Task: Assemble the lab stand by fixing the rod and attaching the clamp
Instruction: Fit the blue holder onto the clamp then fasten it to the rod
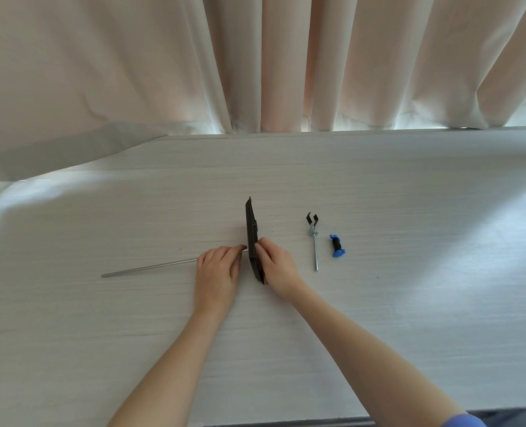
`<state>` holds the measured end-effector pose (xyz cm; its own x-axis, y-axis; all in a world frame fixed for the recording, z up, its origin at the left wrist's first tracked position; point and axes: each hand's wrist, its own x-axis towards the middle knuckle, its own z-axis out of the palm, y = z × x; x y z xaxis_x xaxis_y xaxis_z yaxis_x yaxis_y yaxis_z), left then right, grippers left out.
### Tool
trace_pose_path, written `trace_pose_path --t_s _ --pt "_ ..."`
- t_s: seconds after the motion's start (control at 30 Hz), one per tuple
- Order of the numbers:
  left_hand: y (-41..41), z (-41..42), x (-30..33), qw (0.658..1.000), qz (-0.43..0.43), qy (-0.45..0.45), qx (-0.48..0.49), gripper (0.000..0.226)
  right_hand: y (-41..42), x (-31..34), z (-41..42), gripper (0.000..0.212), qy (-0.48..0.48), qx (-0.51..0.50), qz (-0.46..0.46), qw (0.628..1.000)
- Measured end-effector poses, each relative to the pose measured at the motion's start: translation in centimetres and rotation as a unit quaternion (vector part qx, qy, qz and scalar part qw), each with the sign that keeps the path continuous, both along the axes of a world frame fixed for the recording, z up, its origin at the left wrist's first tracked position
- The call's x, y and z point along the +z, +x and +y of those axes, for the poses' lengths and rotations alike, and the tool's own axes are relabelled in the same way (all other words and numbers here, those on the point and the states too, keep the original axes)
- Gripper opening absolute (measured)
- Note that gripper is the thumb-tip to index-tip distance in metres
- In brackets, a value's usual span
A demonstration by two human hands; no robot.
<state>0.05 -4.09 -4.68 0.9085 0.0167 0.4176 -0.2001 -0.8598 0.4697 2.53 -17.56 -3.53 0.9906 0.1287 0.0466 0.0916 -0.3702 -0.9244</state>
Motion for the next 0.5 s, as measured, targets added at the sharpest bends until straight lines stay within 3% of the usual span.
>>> trace_pose_path --t_s 0.1,0.27,0.37,0.5 --pt "-0.01 0.00 -0.01 1.000 0.001 -0.003 -0.003 0.021 0.06 0.18 -0.03 0.035 0.069 -0.014 0.049 0.996" --pt "-0.05 -0.02 0.02 1.000 -0.006 -0.003 0.000 0.020 -0.39 -0.13 -0.23 0.008 0.065 0.005 0.018 0.998" --pt "-0.11 -0.08 0.10 1.000 -0.012 -0.006 -0.002 0.020 -0.41 -0.23 -0.05 0.012 0.023 0.013 -0.005 1.000" --pt "-0.12 -0.06 0.13 1.000 -0.010 -0.003 -0.003 0.020 0.11 0.31 0.14 0.035 0.024 -0.004 0.019 1.000"
